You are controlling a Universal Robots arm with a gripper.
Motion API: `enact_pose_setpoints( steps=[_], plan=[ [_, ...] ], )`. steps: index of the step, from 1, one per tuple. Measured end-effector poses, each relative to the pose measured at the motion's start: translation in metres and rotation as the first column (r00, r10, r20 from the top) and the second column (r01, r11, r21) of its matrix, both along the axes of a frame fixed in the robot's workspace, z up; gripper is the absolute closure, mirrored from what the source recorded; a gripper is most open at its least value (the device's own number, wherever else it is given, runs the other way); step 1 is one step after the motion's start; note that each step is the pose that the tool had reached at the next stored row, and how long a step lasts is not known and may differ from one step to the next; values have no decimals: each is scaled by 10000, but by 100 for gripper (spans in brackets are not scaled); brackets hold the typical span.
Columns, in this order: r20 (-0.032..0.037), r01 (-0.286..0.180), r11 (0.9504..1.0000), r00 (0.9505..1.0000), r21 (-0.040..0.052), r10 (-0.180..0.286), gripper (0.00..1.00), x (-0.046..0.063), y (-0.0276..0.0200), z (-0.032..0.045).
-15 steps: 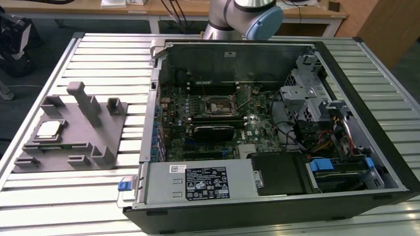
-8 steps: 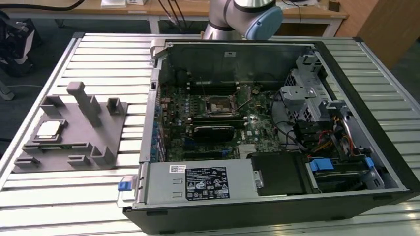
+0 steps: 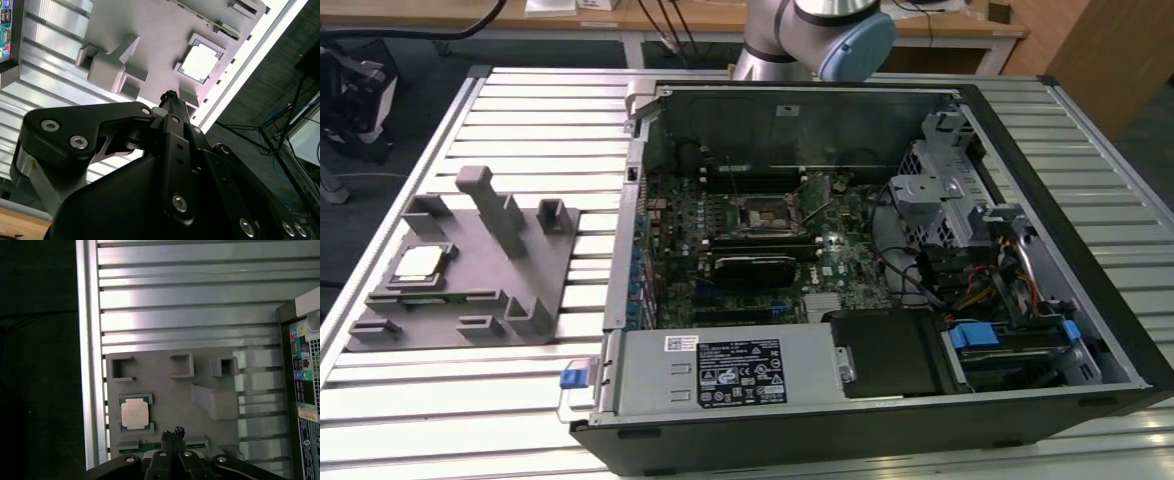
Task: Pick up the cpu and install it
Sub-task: 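Reach for the cpu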
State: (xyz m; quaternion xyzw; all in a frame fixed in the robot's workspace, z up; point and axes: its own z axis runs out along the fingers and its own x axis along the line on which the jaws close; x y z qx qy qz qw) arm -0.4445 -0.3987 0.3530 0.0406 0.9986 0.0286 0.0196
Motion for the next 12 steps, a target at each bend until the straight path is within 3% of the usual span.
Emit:
enact_pose_setpoints(
  steps=[12],
  plan=[
    [0, 74, 10000, 10000, -48, -74, 89, -75, 0, -212]
  ],
)
